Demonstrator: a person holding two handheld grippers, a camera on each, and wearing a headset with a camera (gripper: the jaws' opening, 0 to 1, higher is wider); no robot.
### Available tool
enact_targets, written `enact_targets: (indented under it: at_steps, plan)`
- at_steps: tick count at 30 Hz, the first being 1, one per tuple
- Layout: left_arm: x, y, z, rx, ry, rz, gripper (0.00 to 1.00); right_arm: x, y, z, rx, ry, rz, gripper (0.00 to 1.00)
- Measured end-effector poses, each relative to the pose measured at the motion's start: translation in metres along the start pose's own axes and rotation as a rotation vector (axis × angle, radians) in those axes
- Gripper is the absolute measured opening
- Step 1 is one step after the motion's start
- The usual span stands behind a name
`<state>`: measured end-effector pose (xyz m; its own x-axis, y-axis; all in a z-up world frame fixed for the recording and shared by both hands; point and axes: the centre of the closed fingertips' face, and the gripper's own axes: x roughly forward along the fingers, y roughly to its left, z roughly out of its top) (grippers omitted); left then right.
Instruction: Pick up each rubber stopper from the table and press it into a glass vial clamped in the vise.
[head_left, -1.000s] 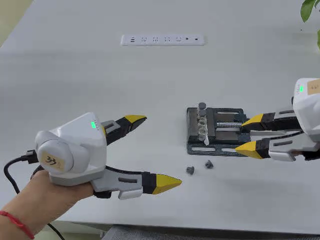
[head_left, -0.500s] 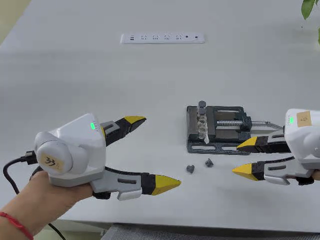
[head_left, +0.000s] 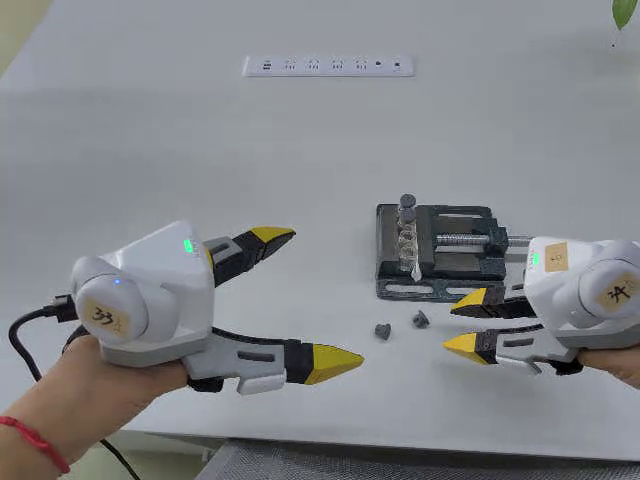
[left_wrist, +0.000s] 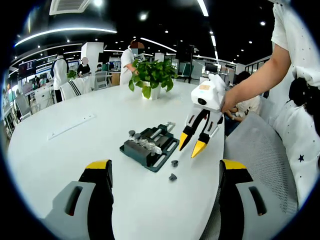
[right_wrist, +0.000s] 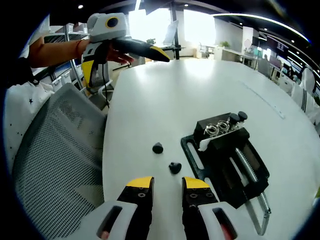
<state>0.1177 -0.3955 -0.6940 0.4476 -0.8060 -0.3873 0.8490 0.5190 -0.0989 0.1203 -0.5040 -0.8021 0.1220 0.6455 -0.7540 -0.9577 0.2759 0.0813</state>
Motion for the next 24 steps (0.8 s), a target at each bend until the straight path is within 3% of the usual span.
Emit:
enact_targets:
  at_steps: [12, 24]
  plan:
    - [0.003, 0.000, -0.001, -0.008, 0.001, -0.002, 0.87, 0.021, -0.006, 0.001, -0.010, 0.022, 0.005, 0.10]
    - [0.004, -0.001, 0.000, -0.016, 0.003, -0.003, 0.86, 0.028, -0.007, 0.001, -0.017, 0.034, 0.014, 0.05]
